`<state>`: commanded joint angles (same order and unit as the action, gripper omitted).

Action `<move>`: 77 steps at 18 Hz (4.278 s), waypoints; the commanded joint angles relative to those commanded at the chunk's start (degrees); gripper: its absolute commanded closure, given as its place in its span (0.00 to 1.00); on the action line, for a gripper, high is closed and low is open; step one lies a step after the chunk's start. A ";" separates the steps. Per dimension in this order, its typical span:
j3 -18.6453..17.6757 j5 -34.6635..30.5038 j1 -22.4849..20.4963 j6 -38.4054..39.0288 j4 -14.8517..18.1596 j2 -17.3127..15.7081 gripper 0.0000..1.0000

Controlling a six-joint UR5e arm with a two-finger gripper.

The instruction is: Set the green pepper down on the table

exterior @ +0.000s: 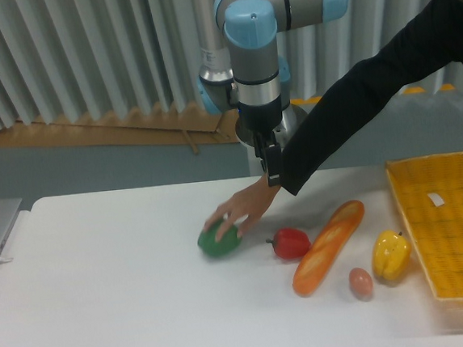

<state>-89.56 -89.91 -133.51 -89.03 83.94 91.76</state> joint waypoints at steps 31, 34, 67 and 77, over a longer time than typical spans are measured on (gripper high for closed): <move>-1.14 0.18 -0.09 -0.09 -0.44 0.53 0.00; -1.32 0.00 0.00 0.00 -0.44 0.62 0.00; -2.99 0.00 0.88 -0.17 -5.98 1.58 0.00; -4.21 0.35 2.19 -0.18 -6.24 0.88 0.00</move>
<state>-93.77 -89.56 -131.32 -89.21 77.70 92.64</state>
